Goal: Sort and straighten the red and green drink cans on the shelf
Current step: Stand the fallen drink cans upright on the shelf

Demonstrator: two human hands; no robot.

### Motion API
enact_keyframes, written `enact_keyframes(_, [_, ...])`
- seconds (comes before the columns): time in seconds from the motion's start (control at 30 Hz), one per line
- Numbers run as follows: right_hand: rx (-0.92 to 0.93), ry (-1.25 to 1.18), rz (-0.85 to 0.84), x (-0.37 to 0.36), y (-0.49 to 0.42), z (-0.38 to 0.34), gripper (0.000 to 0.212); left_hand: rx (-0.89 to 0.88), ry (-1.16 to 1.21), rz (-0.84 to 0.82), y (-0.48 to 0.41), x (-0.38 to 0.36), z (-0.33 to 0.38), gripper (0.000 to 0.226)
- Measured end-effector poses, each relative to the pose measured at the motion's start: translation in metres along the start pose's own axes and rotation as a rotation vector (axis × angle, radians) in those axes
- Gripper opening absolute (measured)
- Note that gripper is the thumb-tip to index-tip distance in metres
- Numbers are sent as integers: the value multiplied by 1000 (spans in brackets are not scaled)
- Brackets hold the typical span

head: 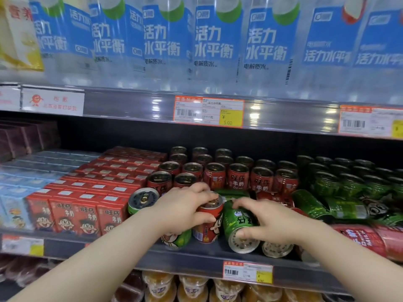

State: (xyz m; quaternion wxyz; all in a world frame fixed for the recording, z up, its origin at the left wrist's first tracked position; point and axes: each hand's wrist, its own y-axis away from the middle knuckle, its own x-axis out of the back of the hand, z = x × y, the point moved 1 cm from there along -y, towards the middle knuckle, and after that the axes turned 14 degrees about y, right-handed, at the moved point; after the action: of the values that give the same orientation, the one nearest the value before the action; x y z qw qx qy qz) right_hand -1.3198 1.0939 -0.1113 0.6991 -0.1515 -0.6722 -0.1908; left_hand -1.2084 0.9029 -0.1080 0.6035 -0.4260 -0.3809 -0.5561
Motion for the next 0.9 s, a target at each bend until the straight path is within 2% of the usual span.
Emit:
enact_keyframes(0.13, [12, -123, -7, 8, -4, 10, 51, -30, 47, -32, 1, 3, -3, 55])
enact_keyframes(0.23, [-27, -190, 60, 13, -14, 13, 41, -49, 93, -50, 1, 5, -2, 52])
enact_keyframes(0.4, [-170, -195, 71, 15, -36, 14, 48, -4, 159, -63, -1, 8, 1, 49])
enact_keyframes(0.47, [-178, -197, 53, 12, -44, 16, 47, 9, 82, -13, -4, 9, 12, 54])
enact_keyframes(0.57, [-128, -271, 59, 13, -49, 21, 43, 34, -18, 50, -17, 3, 32, 76])
enact_keyframes(0.63, [-126, -219, 156, 18, -53, 29, 32, 45, -2, 45, -25, -3, 38, 83])
enact_keyframes(0.7, [-151, -85, 235, 21, -60, 40, 23, 40, -46, -10, -29, -10, 39, 77])
enact_keyframes(0.8, [-142, 74, 84, 14, -70, 49, 51, 35, -81, 0, -29, -16, 37, 63])
enact_keyframes(0.9, [-113, 70, -57, 10, -76, 50, 67, 32, -52, 9, -29, -15, 39, 60])
